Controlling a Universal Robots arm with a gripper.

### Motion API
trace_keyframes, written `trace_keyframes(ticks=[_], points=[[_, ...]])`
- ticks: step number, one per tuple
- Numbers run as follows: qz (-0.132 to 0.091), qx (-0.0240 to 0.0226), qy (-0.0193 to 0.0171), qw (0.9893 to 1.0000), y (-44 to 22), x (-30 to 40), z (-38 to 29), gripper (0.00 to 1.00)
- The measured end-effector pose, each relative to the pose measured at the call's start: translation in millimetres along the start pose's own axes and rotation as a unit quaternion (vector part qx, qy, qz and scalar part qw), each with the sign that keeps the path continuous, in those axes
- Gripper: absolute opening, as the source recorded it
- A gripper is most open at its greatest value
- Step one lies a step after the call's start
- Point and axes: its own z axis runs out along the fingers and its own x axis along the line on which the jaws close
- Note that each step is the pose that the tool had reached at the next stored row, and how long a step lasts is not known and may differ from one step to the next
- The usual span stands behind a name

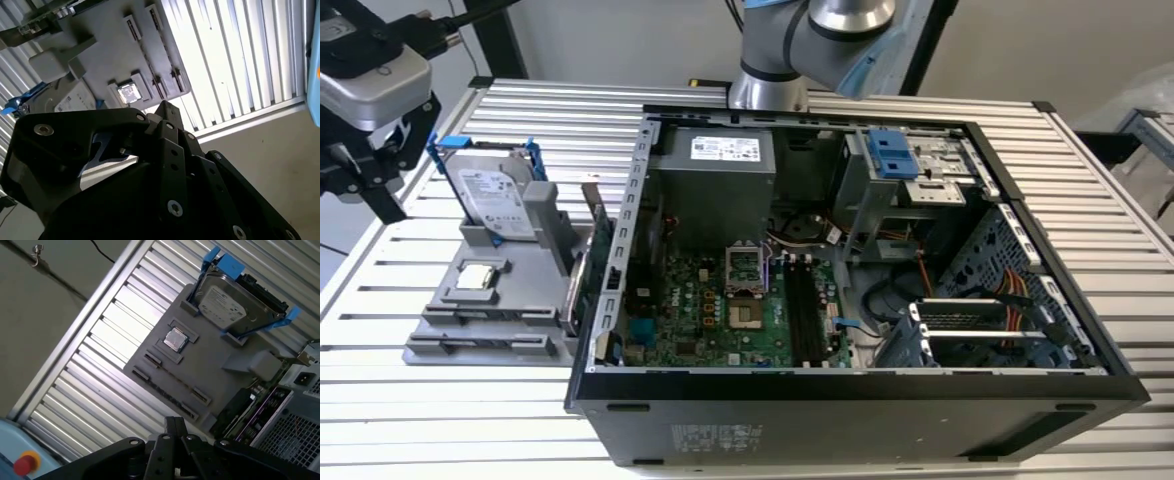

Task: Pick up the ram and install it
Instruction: 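Pick up the ram and move it above insertion slot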

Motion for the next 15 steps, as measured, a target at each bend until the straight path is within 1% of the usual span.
trace_keyframes(ticks=[8, 15], points=[[-0.028, 0.0003, 0.0013, 0.9996, 0.0, 0.0, 0.0, 0.0], [-0.042, 0.0004, 0.0019, 0.9991, 0.0, 0.0, 0.0, 0.0]])
